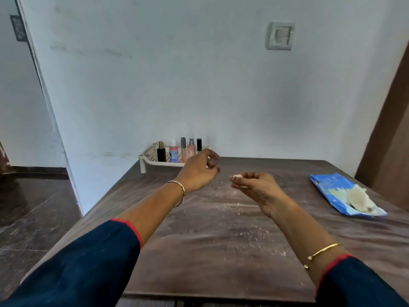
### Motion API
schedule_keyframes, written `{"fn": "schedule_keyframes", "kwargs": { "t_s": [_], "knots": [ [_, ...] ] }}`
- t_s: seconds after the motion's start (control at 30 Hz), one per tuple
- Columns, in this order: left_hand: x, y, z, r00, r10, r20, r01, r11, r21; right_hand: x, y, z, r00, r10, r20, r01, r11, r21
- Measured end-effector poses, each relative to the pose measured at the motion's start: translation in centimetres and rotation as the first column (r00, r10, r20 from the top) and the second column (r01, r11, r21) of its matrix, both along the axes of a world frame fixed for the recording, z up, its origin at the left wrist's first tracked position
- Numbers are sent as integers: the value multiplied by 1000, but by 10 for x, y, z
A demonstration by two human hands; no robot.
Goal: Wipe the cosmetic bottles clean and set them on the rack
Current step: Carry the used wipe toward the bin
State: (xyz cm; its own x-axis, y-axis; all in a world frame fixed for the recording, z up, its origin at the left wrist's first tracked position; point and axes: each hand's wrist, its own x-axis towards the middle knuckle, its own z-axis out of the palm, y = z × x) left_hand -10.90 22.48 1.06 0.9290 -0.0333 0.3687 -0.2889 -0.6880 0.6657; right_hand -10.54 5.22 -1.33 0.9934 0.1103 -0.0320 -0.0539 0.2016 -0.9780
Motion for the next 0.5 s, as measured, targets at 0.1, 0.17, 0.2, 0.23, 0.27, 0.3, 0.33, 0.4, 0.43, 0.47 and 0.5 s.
{"fn": "schedule_keyframes", "kwargs": {
  "t_s": [0.1, 0.17, 0.2, 0.23, 0.27, 0.3, 0.33, 0.4, 0.43, 0.47, 0.5],
  "knots": [
    [-30, -31, 0, 990, -113, -80, 104, 989, -105, -26, -38, -4, 1000, -19, -12, 20, 999, 45],
    [-47, -53, -3, 971, -189, -144, 166, 973, -158, -45, -65, -7, 997, -79, -26, 82, 990, 117],
    [-53, -66, -6, 961, -226, -162, 198, 965, -171, -54, -79, -9, 992, -122, -36, 126, 980, 153],
    [-59, -77, -9, 951, -263, -166, 232, 956, -181, -62, -92, -11, 986, -157, -48, 163, 969, 186],
    [-65, -91, -13, 938, -301, -171, 268, 945, -187, -73, -106, -14, 980, -188, -61, 197, 956, 218],
    [-71, -105, -17, 925, -336, -180, 301, 933, -197, -82, -120, -15, 976, -209, -62, 217, 947, 236],
    [-76, -121, -23, 908, -371, -196, 333, 921, -203, -92, -137, -18, 970, -234, -66, 243, 939, 243],
    [-86, -140, -32, 885, -413, -213, 375, 906, -198, -105, -156, -26, 966, -252, -55, 258, 934, 248],
    [-91, -160, -39, 861, -456, -225, 418, 887, -199, -119, -175, -31, 961, -273, -52, 277, 927, 254],
    [-96, -173, -45, 850, -479, -219, 437, 874, -214, -130, -190, -36, 959, -277, -53, 282, 923, 262],
    [-100, -175, -49, 854, -484, -188, 439, 867, -236, -137, -195, -39, 961, -268, -67, 276, 921, 276]
  ]
}}
